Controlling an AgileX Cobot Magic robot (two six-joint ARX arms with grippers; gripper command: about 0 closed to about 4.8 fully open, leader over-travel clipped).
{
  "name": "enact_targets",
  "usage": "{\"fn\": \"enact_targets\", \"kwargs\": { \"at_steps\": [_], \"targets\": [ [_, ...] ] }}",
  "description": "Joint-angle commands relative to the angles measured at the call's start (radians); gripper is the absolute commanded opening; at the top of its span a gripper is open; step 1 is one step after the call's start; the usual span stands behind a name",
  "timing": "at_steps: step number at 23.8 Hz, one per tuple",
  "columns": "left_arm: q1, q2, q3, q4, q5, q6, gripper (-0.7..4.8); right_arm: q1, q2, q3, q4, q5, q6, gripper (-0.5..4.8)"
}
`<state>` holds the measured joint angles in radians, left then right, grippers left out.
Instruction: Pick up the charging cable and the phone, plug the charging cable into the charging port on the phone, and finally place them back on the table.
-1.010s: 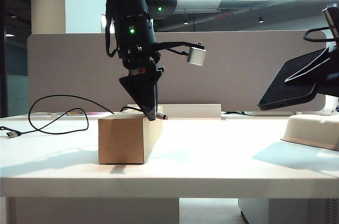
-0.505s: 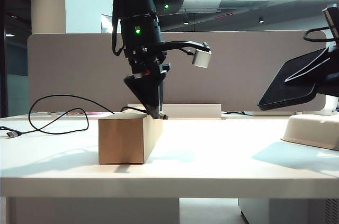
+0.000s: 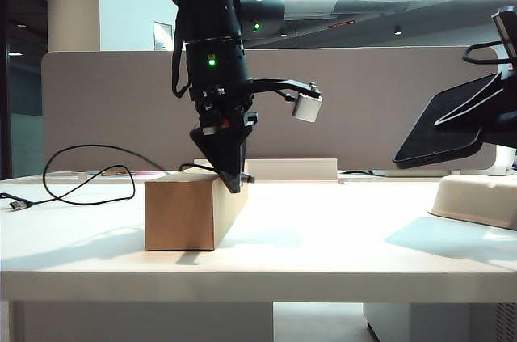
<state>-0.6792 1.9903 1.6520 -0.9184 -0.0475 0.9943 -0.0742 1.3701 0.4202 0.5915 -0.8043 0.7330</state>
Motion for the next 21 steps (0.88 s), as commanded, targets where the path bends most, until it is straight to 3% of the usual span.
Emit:
{"fn": "enact_targets", "kwargs": {
  "at_steps": [1,6,11,15,21],
  "targets": [
    [-0.003,-0.004,0.005,-0.007,-0.005,0.000,0.95,0.000,-0.009,0.006,0.034,-0.006,-0.007,-0.06],
    [-0.005,-0.004,0.005,-0.007,-0.005,0.000,-0.04,0.000,-0.009,0.006,0.034,-0.006,-0.007,-0.06],
    [-0.020,-0.006,0.022,-0.011,0.003,-0.023,-0.06,0.000,-0.009,0.006,0.050,-0.006,-0.007,-0.06],
    [-0.039,-0.006,0.071,-0.007,0.050,-0.126,-0.06,0.000,-0.011,0.007,0.126,-0.010,0.001,-0.06],
    [-0.048,-0.019,0.190,-0.012,0.295,-0.346,-0.06,-0.003,-0.120,0.019,0.154,-0.009,0.002,-0.06]
  ]
}}
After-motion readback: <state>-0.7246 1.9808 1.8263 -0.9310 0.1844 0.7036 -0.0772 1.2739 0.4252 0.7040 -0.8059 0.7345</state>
